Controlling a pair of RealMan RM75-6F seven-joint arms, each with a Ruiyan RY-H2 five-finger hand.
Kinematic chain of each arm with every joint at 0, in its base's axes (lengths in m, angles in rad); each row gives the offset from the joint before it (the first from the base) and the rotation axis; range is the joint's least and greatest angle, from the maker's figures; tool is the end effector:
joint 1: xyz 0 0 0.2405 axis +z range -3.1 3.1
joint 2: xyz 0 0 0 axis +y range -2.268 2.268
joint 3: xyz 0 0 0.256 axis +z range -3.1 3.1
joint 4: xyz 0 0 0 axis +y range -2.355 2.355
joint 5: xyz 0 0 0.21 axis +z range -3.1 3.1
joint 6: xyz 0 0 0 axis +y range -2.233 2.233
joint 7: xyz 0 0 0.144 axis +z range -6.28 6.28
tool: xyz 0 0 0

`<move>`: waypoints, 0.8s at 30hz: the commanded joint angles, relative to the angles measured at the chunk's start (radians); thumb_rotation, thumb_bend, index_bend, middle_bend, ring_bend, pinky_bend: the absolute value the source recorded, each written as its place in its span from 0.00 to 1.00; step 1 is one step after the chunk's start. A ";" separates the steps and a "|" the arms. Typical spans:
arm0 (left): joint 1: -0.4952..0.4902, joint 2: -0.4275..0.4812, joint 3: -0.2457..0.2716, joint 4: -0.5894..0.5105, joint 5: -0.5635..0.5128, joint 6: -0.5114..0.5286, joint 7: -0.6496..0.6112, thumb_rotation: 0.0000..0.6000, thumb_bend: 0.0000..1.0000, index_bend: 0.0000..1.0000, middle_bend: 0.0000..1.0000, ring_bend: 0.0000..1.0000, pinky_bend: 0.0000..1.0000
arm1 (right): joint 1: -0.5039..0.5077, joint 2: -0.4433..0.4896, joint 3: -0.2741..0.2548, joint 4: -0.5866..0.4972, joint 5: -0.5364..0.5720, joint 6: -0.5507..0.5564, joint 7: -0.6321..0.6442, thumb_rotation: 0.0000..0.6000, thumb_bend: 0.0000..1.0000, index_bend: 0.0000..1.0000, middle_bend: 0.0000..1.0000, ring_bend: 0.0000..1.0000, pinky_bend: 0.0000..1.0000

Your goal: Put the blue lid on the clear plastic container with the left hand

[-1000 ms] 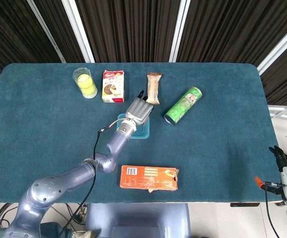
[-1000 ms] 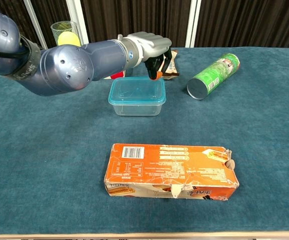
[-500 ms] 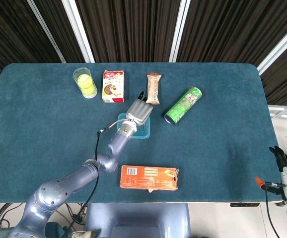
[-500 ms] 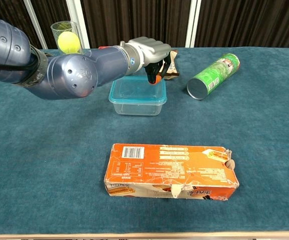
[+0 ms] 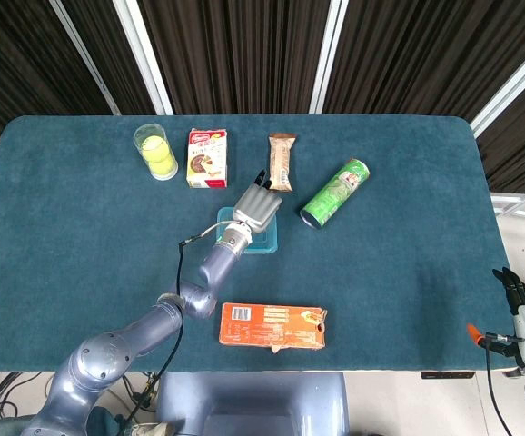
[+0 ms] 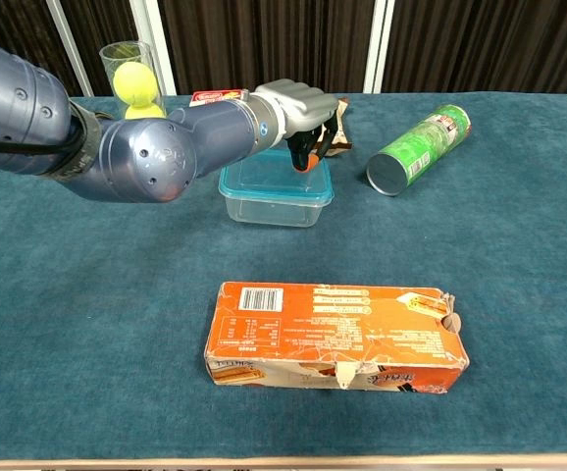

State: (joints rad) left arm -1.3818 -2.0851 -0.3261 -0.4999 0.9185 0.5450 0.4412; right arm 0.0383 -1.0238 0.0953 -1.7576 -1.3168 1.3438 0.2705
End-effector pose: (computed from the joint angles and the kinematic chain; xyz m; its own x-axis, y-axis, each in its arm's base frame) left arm 0.0084 0.4596 -0.1223 0.7079 0.1269 0.6948 0.6495 -0.5034 -0.5698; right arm -0.3235 -0.1710 0.1712 0.0452 -0.0582 0.9973 -0.9735 0.2213 0.0570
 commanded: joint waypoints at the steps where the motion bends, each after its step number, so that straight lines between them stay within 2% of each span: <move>1: 0.000 -0.002 -0.002 0.003 0.004 0.002 0.000 1.00 0.51 0.70 0.59 0.17 0.02 | 0.000 0.000 0.000 0.000 0.000 0.000 0.000 1.00 0.29 0.10 0.00 0.00 0.00; 24: 0.019 -0.020 -0.011 0.037 0.034 -0.018 -0.009 1.00 0.51 0.70 0.59 0.17 0.02 | -0.002 -0.001 0.001 0.000 -0.002 0.005 -0.002 1.00 0.29 0.10 0.00 0.00 0.00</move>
State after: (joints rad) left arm -1.3632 -2.1047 -0.3371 -0.4631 0.9526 0.5273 0.4329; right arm 0.0365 -1.0249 0.0963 -1.7571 -1.3188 1.3489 0.2688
